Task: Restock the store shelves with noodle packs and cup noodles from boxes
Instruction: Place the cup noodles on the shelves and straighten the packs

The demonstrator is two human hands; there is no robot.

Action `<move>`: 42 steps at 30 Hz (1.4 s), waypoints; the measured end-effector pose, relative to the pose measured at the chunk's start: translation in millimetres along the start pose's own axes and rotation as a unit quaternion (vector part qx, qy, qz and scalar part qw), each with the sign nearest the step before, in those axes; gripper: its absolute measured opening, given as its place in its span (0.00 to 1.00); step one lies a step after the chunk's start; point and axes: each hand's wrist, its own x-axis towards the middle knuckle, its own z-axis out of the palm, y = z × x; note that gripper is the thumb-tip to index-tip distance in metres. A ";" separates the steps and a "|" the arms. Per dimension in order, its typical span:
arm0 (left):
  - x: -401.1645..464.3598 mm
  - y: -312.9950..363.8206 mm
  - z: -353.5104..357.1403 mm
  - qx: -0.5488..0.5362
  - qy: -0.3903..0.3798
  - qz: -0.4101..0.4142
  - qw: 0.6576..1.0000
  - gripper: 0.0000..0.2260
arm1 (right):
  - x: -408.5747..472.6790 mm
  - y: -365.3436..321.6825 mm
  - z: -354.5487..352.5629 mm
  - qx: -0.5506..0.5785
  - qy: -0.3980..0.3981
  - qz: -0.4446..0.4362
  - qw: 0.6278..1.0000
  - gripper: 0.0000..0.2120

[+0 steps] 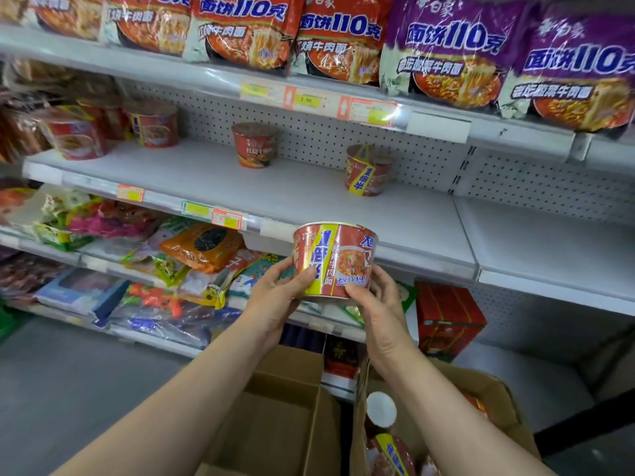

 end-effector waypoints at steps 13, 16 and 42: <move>43.2 29.6 48.3 0.054 -0.059 -0.026 0.996 0.27 | 36.1 -36.6 -29.4 0.012 0.062 -0.022 0.998 0.40; 68.4 40.6 51.8 0.082 -0.077 -0.029 0.993 0.33 | 48.9 -44.6 -29.4 -0.012 0.072 -0.030 0.997 0.41; 277.1 17.6 194.3 0.223 -0.174 0.121 0.952 0.29 | 261.7 -68.4 -174.1 -0.126 0.052 -0.133 0.982 0.37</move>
